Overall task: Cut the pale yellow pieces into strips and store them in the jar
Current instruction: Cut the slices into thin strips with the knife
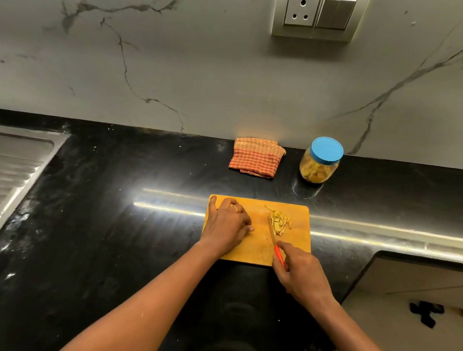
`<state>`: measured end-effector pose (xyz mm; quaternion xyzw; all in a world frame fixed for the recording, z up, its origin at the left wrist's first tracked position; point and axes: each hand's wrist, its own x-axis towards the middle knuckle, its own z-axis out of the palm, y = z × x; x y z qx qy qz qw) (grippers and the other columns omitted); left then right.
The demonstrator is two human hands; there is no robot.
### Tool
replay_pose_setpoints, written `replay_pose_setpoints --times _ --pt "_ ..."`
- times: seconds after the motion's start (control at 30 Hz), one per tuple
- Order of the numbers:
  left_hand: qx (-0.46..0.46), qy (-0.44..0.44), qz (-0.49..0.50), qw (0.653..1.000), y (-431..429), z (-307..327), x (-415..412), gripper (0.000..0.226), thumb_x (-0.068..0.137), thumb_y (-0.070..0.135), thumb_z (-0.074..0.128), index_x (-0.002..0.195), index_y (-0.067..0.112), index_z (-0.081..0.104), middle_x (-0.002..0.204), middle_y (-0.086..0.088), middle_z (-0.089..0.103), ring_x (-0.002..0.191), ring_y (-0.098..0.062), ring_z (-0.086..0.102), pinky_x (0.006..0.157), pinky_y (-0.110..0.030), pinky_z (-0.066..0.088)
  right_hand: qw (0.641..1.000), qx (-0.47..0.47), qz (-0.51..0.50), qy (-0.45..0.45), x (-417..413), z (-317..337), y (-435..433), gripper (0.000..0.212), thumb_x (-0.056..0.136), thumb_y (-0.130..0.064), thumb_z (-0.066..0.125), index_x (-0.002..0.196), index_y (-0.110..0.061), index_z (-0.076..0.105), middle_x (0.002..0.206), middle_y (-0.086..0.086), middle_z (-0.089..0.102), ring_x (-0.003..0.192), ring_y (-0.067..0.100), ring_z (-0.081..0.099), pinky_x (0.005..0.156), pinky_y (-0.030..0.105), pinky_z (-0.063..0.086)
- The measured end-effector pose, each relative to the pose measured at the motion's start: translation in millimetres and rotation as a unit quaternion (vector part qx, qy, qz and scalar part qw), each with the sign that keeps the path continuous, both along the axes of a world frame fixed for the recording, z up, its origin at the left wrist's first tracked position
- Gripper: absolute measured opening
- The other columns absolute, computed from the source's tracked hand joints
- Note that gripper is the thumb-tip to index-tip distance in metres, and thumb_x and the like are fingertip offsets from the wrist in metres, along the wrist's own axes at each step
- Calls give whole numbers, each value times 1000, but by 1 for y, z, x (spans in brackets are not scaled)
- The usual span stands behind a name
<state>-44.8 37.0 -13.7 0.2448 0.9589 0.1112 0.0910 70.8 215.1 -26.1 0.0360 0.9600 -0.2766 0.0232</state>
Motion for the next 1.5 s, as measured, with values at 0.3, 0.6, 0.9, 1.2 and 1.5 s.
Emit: replay_pose_setpoints --times 0.3,0.6,0.9,1.2,1.5 --pt "-50 -61 -76 994 -6 9 -2 22 84 44 69 98 28 75 127 14 54 134 -15 29 115 -58 4 1000 -18 0 12 12 3 -5 40 93 -35 58 131 -21 59 85 -1 69 72 15 62 64 23 44" --pt "24 -53 -68 996 -44 0 -8 22 71 48 80 87 34 76 126 18 56 129 -11 34 111 -50 24 999 -35 21 17 12 2 -18 40 95 -36 57 131 -20 59 91 -1 70 75 11 61 65 17 41" --pt "-20 8 -21 1000 -35 5 -17 40 84 47 69 123 39 65 121 14 57 117 -14 43 91 -32 35 999 -37 15 11 12 4 -17 40 95 -37 57 131 -20 59 88 -3 69 68 1 47 64 16 42" --pt "-42 11 -64 997 -17 1 -23 26 84 47 69 107 36 72 122 16 56 117 -12 37 90 -31 27 999 -41 12 9 11 5 -16 43 95 -37 56 134 -20 56 94 1 70 80 15 63 67 17 41" --pt "45 -22 -13 999 11 -2 -24 19 87 42 67 104 35 72 101 9 65 107 -11 47 89 -33 26 1000 -26 0 16 7 4 -15 43 94 -39 56 133 -20 57 90 -1 69 70 2 48 65 15 42"
